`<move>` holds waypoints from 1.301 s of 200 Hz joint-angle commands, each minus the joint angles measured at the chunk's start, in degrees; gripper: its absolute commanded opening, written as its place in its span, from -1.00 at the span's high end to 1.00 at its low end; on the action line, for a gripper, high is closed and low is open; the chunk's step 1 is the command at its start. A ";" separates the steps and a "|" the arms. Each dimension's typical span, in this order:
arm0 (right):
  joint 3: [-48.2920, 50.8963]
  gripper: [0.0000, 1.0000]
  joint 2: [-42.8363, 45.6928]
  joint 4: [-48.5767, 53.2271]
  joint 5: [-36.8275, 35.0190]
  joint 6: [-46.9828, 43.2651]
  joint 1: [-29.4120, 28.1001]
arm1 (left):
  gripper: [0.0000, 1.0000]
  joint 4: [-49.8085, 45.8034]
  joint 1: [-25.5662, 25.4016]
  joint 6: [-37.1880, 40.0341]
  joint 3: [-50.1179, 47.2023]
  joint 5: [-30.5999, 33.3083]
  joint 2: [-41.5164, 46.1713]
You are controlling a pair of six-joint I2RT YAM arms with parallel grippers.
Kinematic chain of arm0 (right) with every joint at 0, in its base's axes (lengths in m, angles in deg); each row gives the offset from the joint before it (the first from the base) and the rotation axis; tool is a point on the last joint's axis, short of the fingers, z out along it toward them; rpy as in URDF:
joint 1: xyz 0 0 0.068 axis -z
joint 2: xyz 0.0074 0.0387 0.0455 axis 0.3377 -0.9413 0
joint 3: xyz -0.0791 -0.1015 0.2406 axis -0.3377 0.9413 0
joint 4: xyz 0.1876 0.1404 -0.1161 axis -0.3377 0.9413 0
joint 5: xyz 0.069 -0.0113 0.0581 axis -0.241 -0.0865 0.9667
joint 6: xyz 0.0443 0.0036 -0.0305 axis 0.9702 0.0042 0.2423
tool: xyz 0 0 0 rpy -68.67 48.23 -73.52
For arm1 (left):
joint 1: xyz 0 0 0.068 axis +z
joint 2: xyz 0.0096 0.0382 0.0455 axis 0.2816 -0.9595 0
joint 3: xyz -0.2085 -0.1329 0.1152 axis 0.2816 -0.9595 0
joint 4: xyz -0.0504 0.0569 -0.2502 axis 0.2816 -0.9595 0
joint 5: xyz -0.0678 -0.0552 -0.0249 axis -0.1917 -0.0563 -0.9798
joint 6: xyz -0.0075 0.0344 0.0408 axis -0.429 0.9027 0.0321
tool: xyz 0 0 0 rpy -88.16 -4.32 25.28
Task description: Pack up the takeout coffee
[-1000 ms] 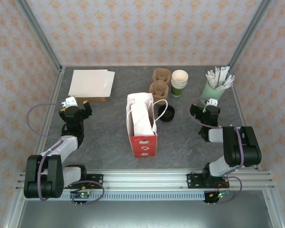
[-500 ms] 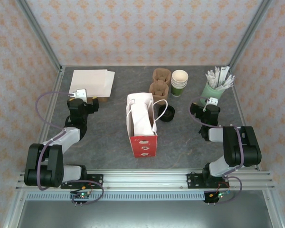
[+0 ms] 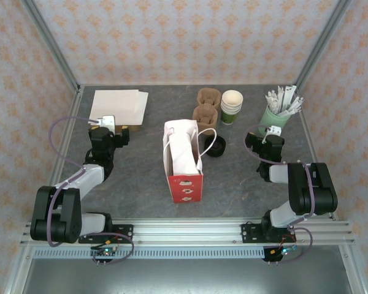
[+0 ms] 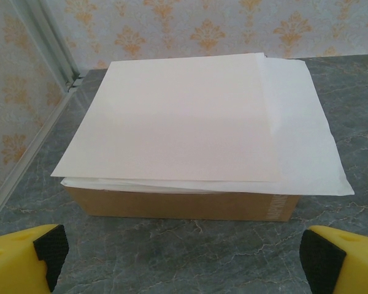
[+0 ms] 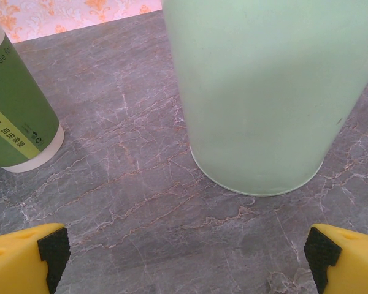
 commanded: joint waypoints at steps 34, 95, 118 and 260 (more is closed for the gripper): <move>-0.71 -0.99 0.04 -0.66 0.18 -0.72 0.09 | -1.00 -2.30 -4.17 0.77 2.13 2.06 -0.65; -0.71 -0.99 0.12 -0.64 0.21 -0.70 0.16 | -0.99 3.69 -6.05 -1.69 -1.82 4.05 -4.23; -0.75 -0.99 0.10 -0.64 0.11 -0.64 0.17 | -1.00 7.24 -6.25 -0.38 -2.20 3.58 -7.46; -1.25 -0.99 -0.12 0.14 -1.67 -1.09 -0.71 | -1.00 15.83 -2.34 -5.31 -5.00 3.46 -12.22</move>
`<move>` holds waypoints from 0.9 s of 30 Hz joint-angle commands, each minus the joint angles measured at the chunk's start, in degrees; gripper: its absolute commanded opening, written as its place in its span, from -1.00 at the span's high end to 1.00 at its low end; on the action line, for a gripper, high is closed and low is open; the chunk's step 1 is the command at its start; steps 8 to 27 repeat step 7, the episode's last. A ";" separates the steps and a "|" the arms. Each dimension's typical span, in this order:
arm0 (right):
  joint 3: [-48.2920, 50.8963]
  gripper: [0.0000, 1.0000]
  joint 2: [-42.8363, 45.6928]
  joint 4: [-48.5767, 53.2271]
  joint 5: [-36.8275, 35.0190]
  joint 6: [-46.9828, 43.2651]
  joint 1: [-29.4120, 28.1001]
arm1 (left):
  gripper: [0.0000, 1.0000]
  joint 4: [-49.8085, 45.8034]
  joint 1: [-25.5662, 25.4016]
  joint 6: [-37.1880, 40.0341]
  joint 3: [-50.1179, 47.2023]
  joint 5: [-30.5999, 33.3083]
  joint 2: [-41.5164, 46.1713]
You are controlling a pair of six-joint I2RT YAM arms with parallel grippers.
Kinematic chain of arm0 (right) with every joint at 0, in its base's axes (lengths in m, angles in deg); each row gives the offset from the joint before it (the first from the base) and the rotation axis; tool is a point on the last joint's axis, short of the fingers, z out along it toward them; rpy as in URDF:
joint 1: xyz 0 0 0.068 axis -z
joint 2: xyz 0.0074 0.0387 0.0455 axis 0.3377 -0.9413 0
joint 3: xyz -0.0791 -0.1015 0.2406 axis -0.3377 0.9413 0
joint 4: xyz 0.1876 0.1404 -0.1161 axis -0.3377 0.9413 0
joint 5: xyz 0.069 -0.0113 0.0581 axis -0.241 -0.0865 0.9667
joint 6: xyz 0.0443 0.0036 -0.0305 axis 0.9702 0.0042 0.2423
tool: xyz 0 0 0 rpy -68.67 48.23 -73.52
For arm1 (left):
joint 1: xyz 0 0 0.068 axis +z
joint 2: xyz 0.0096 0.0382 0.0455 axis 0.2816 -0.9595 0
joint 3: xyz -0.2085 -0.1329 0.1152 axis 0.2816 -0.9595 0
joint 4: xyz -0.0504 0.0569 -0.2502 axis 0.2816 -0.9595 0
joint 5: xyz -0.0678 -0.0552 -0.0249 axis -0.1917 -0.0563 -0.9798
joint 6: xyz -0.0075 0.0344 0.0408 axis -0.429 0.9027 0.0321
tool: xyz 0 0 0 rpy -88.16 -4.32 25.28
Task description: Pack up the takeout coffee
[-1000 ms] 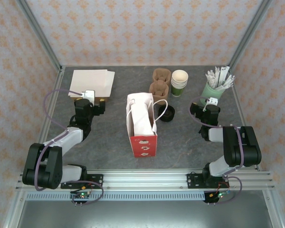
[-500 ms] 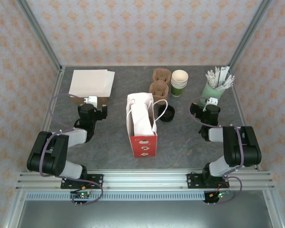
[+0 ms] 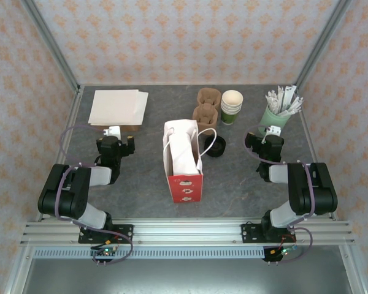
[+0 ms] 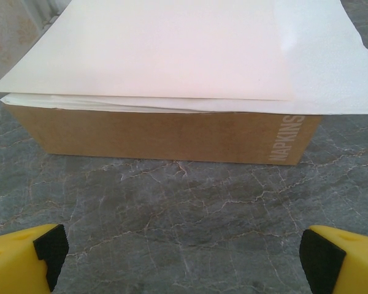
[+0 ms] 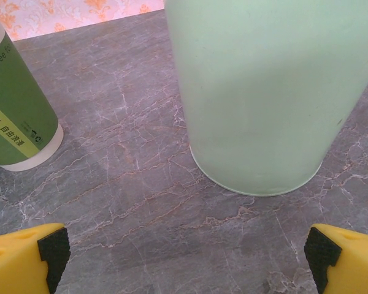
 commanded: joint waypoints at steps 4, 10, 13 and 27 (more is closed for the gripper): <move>-1.12 -0.99 -0.14 0.02 -0.95 -0.55 -0.32 | -1.00 1.82 0.13 -0.75 1.21 0.37 0.41; -1.03 -0.99 0.02 -0.20 -0.98 -0.57 -0.32 | -1.00 1.89 0.13 -0.80 1.21 0.37 0.41; -1.03 -0.99 0.02 -0.20 -0.98 -0.57 -0.32 | -1.00 1.89 0.13 -0.80 1.21 0.37 0.41; -1.03 -0.99 0.02 -0.20 -0.98 -0.57 -0.32 | -1.00 1.89 0.13 -0.80 1.21 0.37 0.41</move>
